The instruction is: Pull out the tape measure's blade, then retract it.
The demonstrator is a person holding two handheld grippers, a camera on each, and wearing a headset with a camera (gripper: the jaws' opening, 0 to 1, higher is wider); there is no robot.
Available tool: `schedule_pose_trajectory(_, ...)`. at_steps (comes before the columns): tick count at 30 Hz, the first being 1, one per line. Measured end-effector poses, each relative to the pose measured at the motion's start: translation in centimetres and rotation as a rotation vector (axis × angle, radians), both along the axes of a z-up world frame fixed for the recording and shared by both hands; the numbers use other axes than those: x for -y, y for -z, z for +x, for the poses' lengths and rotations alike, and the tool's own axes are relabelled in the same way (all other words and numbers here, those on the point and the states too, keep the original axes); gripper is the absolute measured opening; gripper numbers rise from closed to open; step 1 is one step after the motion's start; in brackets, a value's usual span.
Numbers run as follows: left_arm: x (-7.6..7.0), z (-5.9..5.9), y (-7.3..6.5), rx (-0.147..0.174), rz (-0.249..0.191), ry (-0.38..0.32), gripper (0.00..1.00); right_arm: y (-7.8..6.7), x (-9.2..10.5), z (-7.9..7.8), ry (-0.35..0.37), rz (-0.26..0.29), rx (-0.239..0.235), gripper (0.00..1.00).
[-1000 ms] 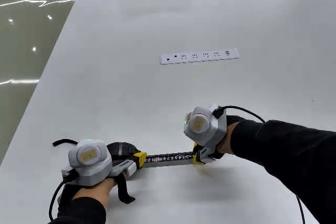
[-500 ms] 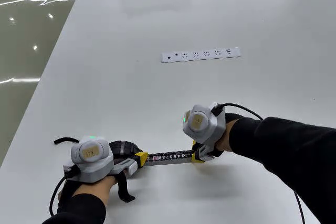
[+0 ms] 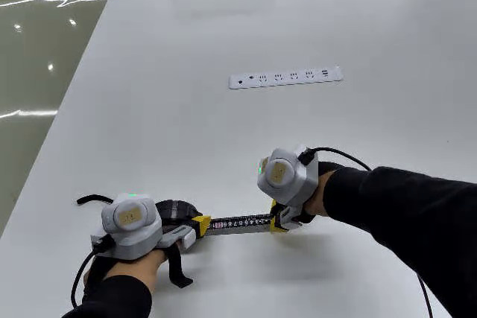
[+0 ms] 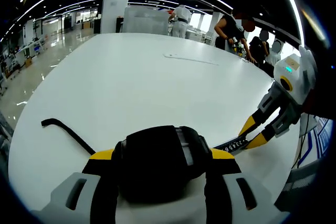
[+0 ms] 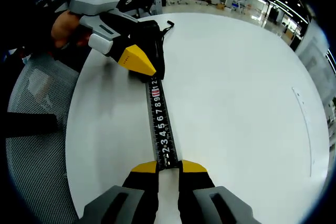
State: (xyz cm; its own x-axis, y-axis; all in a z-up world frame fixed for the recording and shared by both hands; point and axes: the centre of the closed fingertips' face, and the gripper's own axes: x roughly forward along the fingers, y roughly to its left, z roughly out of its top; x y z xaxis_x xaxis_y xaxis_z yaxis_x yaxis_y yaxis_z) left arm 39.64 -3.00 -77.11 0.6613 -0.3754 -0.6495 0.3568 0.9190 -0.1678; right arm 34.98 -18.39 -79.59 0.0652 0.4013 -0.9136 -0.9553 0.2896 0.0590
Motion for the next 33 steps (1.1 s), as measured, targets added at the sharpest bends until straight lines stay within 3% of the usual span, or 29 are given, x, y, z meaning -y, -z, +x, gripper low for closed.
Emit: schedule_pose_trajectory(33, 0.1, 0.0, 0.1, -0.013, -0.004, 0.004, 0.62, -0.1, -1.8, 0.1, -0.009, 0.009, 0.012, 0.09)
